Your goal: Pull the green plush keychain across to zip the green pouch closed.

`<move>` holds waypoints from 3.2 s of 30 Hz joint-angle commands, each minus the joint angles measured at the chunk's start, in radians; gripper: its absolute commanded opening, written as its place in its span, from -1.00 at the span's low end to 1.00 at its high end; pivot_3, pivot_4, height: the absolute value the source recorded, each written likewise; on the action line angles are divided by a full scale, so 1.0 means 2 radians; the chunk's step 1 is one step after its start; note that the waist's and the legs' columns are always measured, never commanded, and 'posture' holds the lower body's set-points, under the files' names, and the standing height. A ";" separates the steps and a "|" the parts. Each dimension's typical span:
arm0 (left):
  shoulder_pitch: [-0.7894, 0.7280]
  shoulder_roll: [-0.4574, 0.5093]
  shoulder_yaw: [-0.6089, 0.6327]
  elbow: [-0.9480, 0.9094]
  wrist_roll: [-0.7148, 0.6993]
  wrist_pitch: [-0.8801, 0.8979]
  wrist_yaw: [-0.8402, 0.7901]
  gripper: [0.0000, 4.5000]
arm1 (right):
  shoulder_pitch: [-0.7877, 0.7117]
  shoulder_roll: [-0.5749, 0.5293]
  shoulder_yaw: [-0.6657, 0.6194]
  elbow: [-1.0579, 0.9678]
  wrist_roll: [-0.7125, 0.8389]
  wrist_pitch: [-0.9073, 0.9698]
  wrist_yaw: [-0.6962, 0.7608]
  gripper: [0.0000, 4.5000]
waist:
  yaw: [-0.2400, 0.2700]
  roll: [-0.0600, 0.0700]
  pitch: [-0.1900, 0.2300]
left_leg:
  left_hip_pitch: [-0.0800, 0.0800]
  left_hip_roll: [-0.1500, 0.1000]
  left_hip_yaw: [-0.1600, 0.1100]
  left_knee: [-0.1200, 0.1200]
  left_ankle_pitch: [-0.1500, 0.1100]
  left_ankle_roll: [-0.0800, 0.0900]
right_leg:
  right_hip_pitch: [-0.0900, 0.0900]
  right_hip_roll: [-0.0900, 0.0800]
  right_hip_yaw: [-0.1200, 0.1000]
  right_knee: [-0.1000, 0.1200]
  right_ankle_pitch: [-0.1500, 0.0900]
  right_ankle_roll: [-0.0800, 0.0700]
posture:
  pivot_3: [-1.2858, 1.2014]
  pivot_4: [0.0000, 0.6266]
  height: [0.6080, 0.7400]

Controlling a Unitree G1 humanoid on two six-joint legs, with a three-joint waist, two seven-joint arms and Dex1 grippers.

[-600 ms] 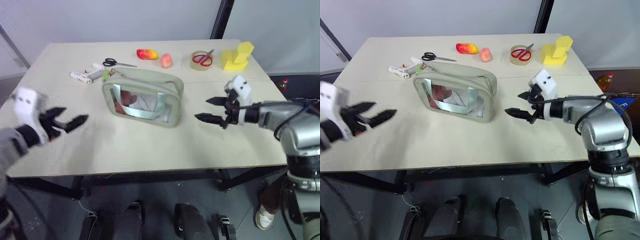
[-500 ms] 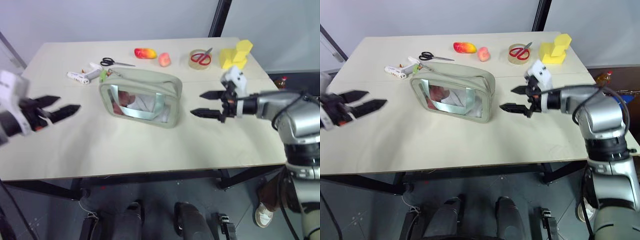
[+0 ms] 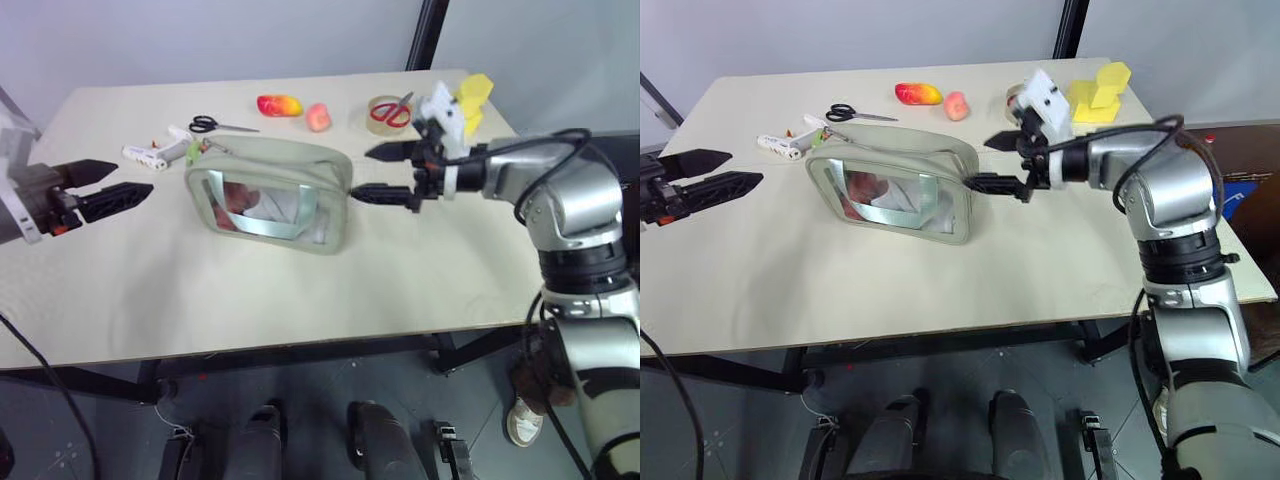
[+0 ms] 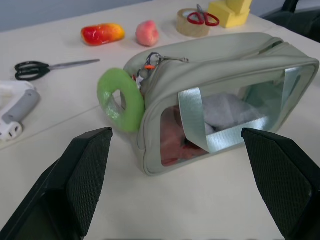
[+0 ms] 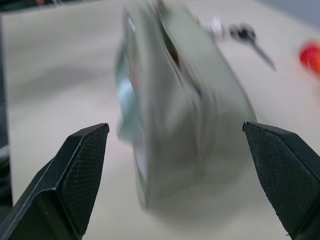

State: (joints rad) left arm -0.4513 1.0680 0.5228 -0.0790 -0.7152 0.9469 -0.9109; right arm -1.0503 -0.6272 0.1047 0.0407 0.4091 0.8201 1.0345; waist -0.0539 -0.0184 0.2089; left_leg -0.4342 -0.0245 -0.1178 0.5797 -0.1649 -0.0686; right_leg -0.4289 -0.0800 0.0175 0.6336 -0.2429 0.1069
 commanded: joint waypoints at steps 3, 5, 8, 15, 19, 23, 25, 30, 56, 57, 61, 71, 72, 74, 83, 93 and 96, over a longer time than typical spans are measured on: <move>-0.004 0.008 0.008 -0.014 -0.006 -0.007 0.003 0.97 | -0.034 0.052 0.033 0.003 -0.028 -0.054 -0.019 0.98 | -0.001 0.000 0.000 | 0.000 0.000 0.000 0.000 0.000 0.000 | 0.000 0.000 0.000 0.000 0.000 0.000 | 0.03 -0.52 1.00; -0.003 0.007 0.009 -0.018 -0.005 -0.007 0.008 0.97 | -0.040 0.073 0.042 0.022 -0.044 -0.078 -0.030 0.98 | -0.003 0.000 0.000 | 0.000 0.000 0.001 0.000 0.000 0.000 | 0.000 0.000 0.000 0.000 0.000 0.000 | 0.03 -0.52 1.00; 0.001 0.005 0.012 -0.024 -0.008 -0.003 0.013 0.97 | -0.039 0.091 0.058 0.044 -0.065 -0.118 -0.028 0.98 | -0.003 0.000 0.000 | 0.000 0.000 0.001 0.000 0.000 0.000 | 0.000 0.000 0.000 0.000 0.000 0.000 | 0.03 -0.52 1.00; 0.012 -0.001 0.017 -0.044 -0.020 0.004 0.027 1.00 | -0.025 0.097 0.100 0.087 -0.123 -0.212 -0.007 -0.35 | -0.003 0.000 0.000 | 0.000 0.000 0.001 0.001 0.000 0.000 | 0.000 0.000 0.000 0.001 0.000 0.000 | 0.03 -0.52 1.00; 0.012 0.001 0.017 -0.042 -0.023 0.002 0.032 1.00 | -0.016 0.079 0.115 0.093 -0.155 -0.256 0.014 -0.97 | -0.004 0.000 0.000 | 0.000 0.000 0.001 0.001 0.000 0.000 | 0.000 0.000 0.000 0.001 0.000 0.000 | 0.03 -0.52 1.00; 0.013 0.001 0.016 -0.041 -0.025 0.001 0.036 1.00 | -0.020 0.046 0.111 0.123 -0.186 -0.316 0.025 -0.97 | -0.002 0.000 0.000 | 0.001 0.000 0.001 0.001 0.000 -0.001 | 0.000 0.000 0.000 0.002 0.000 0.000 | 0.03 -0.52 1.00; 0.014 0.001 0.017 -0.041 -0.026 0.001 0.036 1.00 | -0.026 0.037 0.106 0.137 -0.191 -0.335 0.029 -0.97 | 0.001 0.000 0.000 | 0.001 0.000 0.001 0.001 0.000 -0.001 | 0.001 0.000 0.000 0.002 0.000 0.000 | 0.03 -0.52 1.00; 0.012 -0.002 0.013 -0.037 -0.025 -0.002 0.038 1.00 | -0.052 0.026 0.090 0.178 -0.192 -0.370 0.043 -0.97 | 0.005 0.000 0.000 | 0.001 0.000 0.001 0.003 0.000 -0.001 | 0.001 0.000 0.000 0.002 0.000 0.000 | 0.03 -0.52 1.00; 0.041 -0.040 0.005 0.022 0.016 -0.050 0.063 1.00 | -0.047 0.041 0.072 0.130 -0.159 -0.284 0.095 0.05 | 0.004 0.000 0.000 | 0.002 0.000 0.001 0.006 0.000 -0.001 | 0.001 0.000 0.001 0.007 0.000 0.000 | 0.03 -0.52 1.00; 0.038 -0.048 0.001 0.025 0.017 -0.053 0.068 1.00 | -0.042 0.042 0.076 0.137 -0.165 -0.294 0.092 0.05 | 0.004 0.000 0.000 | 0.002 0.000 0.001 0.006 0.000 -0.001 | 0.001 0.000 0.001 0.007 0.000 0.000 | 0.03 -0.52 1.00; 0.026 -0.073 -0.022 0.026 0.022 -0.061 0.075 1.00 | -0.034 0.050 0.082 0.153 -0.174 -0.312 0.091 -0.18 | 0.006 0.000 0.000 | 0.002 0.000 0.001 0.006 0.000 -0.001 | 0.001 0.000 0.001 0.007 0.000 0.000 | 0.03 -0.52 1.00; -0.020 -0.116 -0.078 0.069 0.052 -0.096 0.083 1.00 | -0.032 0.062 0.082 0.154 -0.178 -0.316 0.097 -0.98 | 0.004 0.000 0.000 | 0.003 0.000 0.001 0.006 0.000 -0.001 | 0.001 0.000 0.001 0.007 0.000 0.000 | 0.03 -0.52 1.00; -0.023 -0.119 -0.083 0.075 0.057 -0.101 0.082 1.00 | -0.031 0.062 0.082 0.153 -0.179 -0.317 0.097 -0.98 | 0.003 0.000 0.000 | 0.003 0.000 0.001 0.006 0.000 -0.001 | 0.001 0.000 0.001 0.007 0.000 0.000 | 0.03 -0.52 1.00; -0.028 -0.124 -0.091 0.081 0.062 -0.107 0.080 1.00 | -0.029 0.062 0.081 0.150 -0.179 -0.315 0.096 -0.98 | 0.004 0.000 0.000 | 0.003 0.000 0.001 0.006 0.000 -0.001 | 0.001 0.000 0.001 0.007 0.000 0.000 | 0.03 -0.52 1.00; -0.058 -0.143 -0.113 0.119 0.077 -0.132 0.072 0.77 | -0.029 0.064 0.079 0.145 -0.178 -0.308 0.091 -1.00 | 0.003 0.000 0.000 | 0.003 0.000 0.001 0.006 0.000 -0.001 | 0.001 0.000 0.002 0.007 0.000 0.000 | 0.03 -0.52 1.00; -0.062 -0.145 -0.112 0.125 0.081 -0.142 0.061 -0.96 | -0.032 0.069 0.076 0.147 -0.179 -0.306 0.078 -1.00 | 0.003 0.000 0.000 | 0.003 0.000 0.001 0.006 0.000 -0.001 | 0.001 0.000 0.002 0.008 0.000 0.000 | 0.03 -0.52 1.00; -0.078 -0.135 -0.101 0.110 0.069 -0.131 0.061 -0.96 | -0.032 0.070 0.075 0.149 -0.181 -0.308 0.073 -1.00 | 0.004 0.000 0.000 | 0.003 0.000 0.001 0.006 0.000 -0.001 | 0.001 0.000 0.002 0.008 0.000 0.000 | 0.03 -0.52 1.00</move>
State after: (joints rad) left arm -0.5649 0.7726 0.2855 0.1843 -0.5576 0.6896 -0.7845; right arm -1.1013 -0.4926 0.2783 0.3645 0.0413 0.2111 1.1936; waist -0.0467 -0.0192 0.2084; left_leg -0.4286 -0.0241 -0.1150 0.5916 -0.1641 -0.0696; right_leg -0.4259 -0.0791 0.0206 0.6487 -0.2422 0.1077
